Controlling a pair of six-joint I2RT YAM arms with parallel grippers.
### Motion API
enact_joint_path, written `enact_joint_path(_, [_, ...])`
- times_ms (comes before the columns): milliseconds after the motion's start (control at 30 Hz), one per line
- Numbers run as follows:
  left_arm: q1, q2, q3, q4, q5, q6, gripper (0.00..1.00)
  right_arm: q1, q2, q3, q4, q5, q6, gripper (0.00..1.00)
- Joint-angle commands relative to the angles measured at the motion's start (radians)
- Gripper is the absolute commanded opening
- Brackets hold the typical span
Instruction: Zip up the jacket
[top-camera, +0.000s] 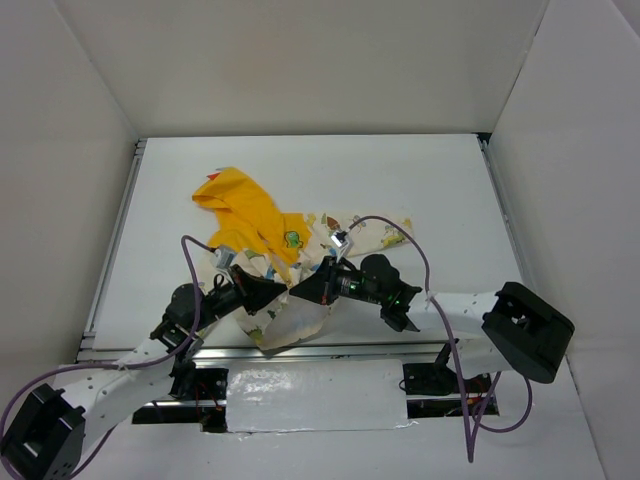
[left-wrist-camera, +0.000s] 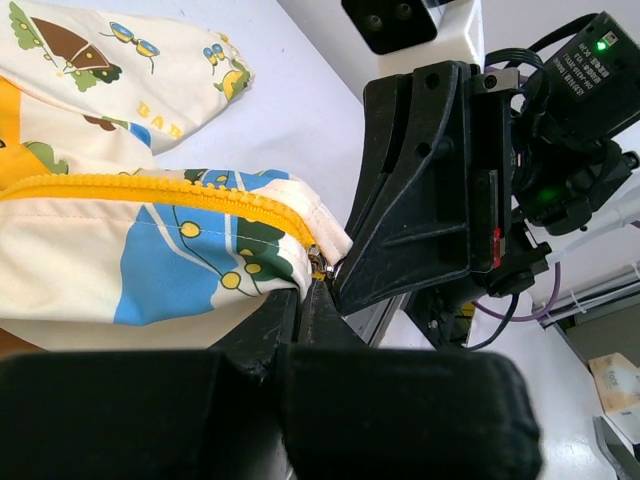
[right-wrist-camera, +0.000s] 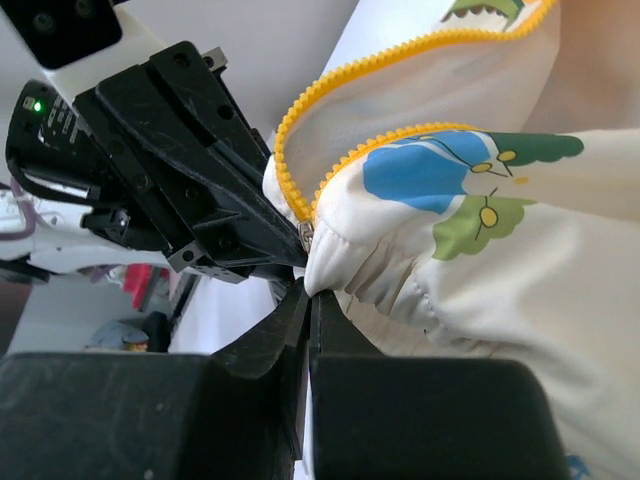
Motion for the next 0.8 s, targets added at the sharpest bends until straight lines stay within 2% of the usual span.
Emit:
enact_joint_path(0, [-0.001,-0.021,0.024,0.067,0.005,0.029,0.00,0.017,-0.048,0.048,-0.129,0.036,0.084,0.00])
enact_joint_path(167, [-0.001,-0.018,0.021,0.053,0.005,0.039,0.00,0.020,-0.036,0.196,-0.445,-0.010,0.163,0.00])
enact_joint_path(267, [-0.001,-0.023,0.023,0.046,0.005,0.045,0.00,0.025,-0.059,0.235,-0.480,-0.038,0.195,0.00])
enact_joint_path(333, [-0.001,-0.029,0.024,0.038,0.011,0.050,0.00,0.025,-0.093,0.239,-0.495,-0.004,0.212,0.03])
enact_joint_path(400, [-0.001,-0.035,0.026,0.032,0.014,0.052,0.00,0.023,-0.108,0.268,-0.569,0.028,0.228,0.09])
enact_joint_path(433, [-0.001,-0.039,0.024,0.027,0.015,0.052,0.00,0.025,-0.108,0.279,-0.612,0.043,0.232,0.10])
enact_joint_path(567, [-0.001,-0.046,0.021,0.026,0.015,0.053,0.00,0.028,-0.094,0.321,-0.657,0.056,0.282,0.00])
enact_joint_path(733, [-0.001,-0.046,0.015,0.030,0.017,0.050,0.00,0.057,-0.085,0.390,-0.767,0.140,0.334,0.00])
enact_joint_path(767, [-0.001,-0.047,0.015,0.029,0.019,0.052,0.00,0.062,-0.091,0.388,-0.761,0.148,0.328,0.04])
